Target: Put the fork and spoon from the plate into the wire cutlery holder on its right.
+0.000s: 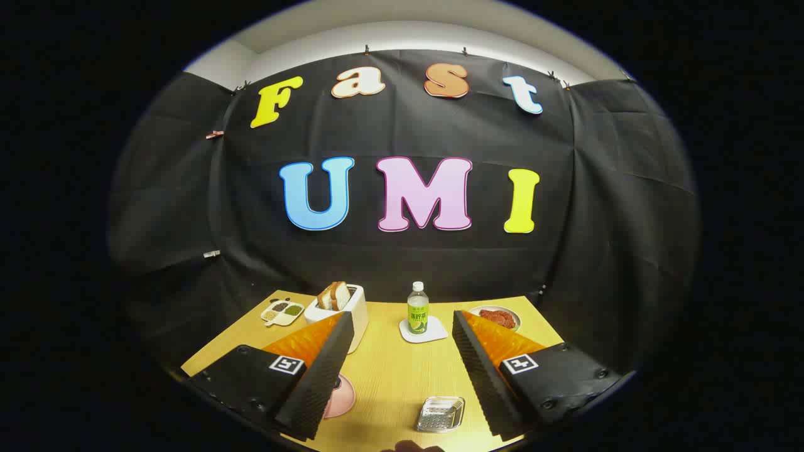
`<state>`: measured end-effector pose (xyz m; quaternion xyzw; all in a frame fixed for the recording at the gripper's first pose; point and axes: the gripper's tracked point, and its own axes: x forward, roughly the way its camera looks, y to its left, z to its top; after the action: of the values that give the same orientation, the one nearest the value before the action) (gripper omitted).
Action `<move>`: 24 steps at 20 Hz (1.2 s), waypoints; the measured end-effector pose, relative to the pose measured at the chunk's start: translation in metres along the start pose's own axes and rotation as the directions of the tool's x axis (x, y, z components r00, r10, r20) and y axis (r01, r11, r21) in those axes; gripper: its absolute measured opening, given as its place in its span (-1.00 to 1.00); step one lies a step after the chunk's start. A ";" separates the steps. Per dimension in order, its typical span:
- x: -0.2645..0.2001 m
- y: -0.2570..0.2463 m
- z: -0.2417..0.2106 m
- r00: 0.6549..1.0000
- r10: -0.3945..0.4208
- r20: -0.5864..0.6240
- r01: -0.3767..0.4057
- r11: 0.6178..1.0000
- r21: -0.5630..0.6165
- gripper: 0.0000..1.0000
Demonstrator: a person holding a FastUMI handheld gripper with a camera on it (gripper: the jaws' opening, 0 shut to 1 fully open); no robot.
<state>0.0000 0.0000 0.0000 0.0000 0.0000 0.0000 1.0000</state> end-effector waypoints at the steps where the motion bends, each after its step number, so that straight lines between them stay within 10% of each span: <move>1: 0.000 0.001 0.000 1.000 0.001 -0.001 -0.001 1.000 -0.001 0.96; 24: 0.002 0.004 -0.024 0.998 -0.001 -0.061 0.000 1.000 -0.013 0.97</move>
<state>0.0021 0.0045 -0.0241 -0.0064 0.0303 -0.0002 0.9995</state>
